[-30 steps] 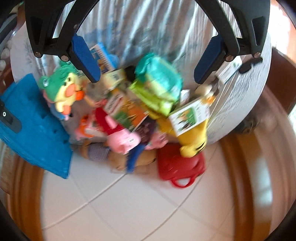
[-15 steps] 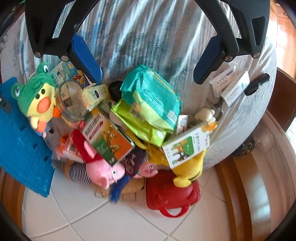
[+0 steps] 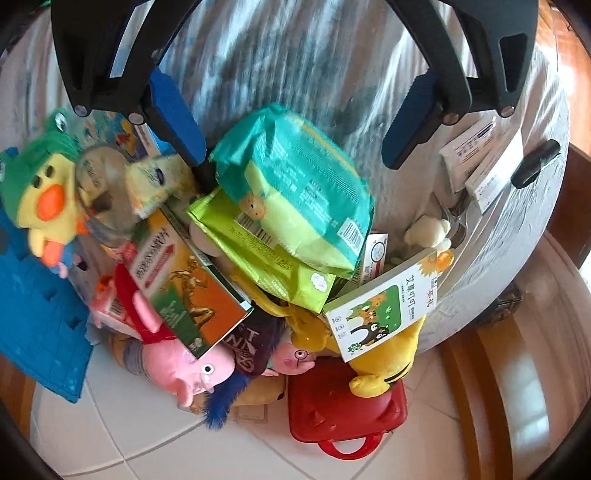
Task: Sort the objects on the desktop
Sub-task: 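Move the left gripper to the lion-print wipe pack while the right approaches the lime-green packet, then close the left gripper on the lion-print pack while the right grips the lime-green packet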
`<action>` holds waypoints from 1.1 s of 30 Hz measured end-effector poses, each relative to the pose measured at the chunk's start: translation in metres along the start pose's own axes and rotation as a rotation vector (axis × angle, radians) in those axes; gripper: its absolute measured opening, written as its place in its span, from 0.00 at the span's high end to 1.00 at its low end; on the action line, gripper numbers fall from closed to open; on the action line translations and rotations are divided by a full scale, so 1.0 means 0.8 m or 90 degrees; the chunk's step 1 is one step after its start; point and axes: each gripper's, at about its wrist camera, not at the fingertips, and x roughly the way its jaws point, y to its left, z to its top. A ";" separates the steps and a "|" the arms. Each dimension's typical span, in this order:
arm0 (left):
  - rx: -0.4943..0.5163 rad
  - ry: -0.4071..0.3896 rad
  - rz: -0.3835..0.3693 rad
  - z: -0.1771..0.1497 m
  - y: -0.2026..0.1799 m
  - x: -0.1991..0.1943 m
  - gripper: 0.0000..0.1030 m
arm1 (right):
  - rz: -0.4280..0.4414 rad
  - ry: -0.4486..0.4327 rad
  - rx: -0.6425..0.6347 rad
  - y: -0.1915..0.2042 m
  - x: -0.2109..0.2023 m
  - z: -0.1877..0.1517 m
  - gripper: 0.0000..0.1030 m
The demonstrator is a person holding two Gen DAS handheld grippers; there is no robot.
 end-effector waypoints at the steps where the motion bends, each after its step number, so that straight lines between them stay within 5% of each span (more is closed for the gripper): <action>1: -0.004 0.005 -0.001 -0.002 -0.004 0.010 0.08 | 0.015 0.008 -0.018 0.009 0.011 0.001 0.24; 4: -0.012 0.018 0.001 -0.009 -0.013 0.039 0.08 | 0.061 0.031 -0.056 0.027 0.045 -0.002 0.29; 9: -0.053 0.037 0.009 -0.020 0.009 0.064 0.43 | 0.133 0.063 -0.113 0.064 0.087 -0.013 0.40; 13: -0.086 0.035 0.048 -0.025 0.053 0.052 0.44 | 0.191 0.095 -0.144 0.103 0.113 -0.014 0.47; 25: -0.142 0.035 0.109 -0.017 0.136 0.057 0.44 | 0.224 0.159 -0.200 0.179 0.181 -0.024 0.40; 33: -0.128 0.035 0.098 -0.001 0.153 0.072 0.44 | 0.224 0.198 -0.223 0.206 0.206 -0.023 0.56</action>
